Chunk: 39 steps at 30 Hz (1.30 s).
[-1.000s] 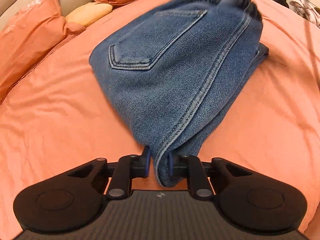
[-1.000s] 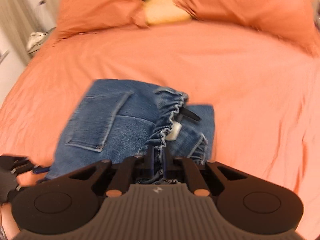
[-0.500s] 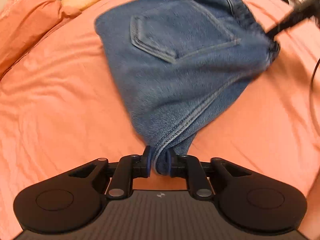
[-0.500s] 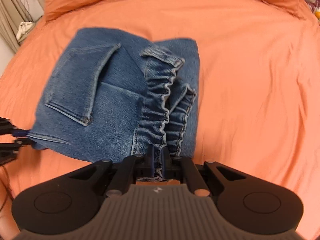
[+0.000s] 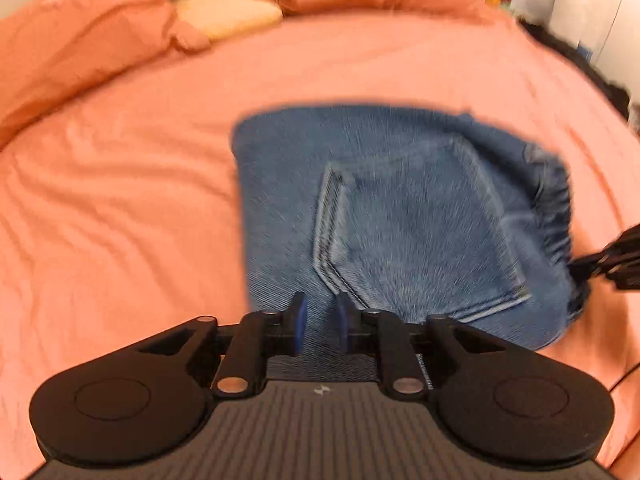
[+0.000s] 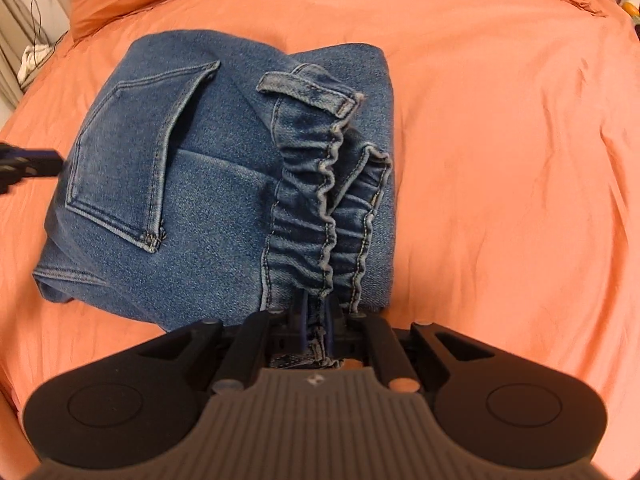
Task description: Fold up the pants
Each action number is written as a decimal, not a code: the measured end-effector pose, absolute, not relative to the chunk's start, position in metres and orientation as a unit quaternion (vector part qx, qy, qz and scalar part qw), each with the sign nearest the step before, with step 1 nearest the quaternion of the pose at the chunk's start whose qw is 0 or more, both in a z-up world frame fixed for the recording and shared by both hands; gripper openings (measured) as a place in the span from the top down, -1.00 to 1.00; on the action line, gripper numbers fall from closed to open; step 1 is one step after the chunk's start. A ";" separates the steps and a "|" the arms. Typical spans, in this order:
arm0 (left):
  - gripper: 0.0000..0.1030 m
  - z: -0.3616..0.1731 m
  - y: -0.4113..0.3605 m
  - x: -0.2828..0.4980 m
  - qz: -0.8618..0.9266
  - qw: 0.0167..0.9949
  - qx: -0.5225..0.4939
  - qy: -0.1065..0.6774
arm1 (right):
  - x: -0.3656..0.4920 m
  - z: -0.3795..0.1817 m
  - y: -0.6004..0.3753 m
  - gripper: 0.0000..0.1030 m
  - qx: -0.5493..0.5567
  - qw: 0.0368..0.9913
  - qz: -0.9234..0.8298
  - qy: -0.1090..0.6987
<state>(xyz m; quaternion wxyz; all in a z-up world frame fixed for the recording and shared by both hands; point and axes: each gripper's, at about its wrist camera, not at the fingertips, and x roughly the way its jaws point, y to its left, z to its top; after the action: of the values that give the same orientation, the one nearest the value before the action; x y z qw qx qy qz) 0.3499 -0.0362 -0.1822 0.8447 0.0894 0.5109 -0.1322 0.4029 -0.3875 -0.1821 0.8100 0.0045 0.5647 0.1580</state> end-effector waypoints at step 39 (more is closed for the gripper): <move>0.72 -0.170 -0.011 0.372 -0.133 0.879 0.036 0.457 | 0.518 -0.123 -0.397 0.80 0.070 0.842 0.131 0.519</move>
<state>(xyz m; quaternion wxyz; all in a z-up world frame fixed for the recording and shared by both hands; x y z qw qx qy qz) 0.3716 -0.0110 -0.1704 0.8787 0.0359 0.4572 -0.1327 0.5181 -0.3973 -0.1226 0.8417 0.0697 0.5192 0.1307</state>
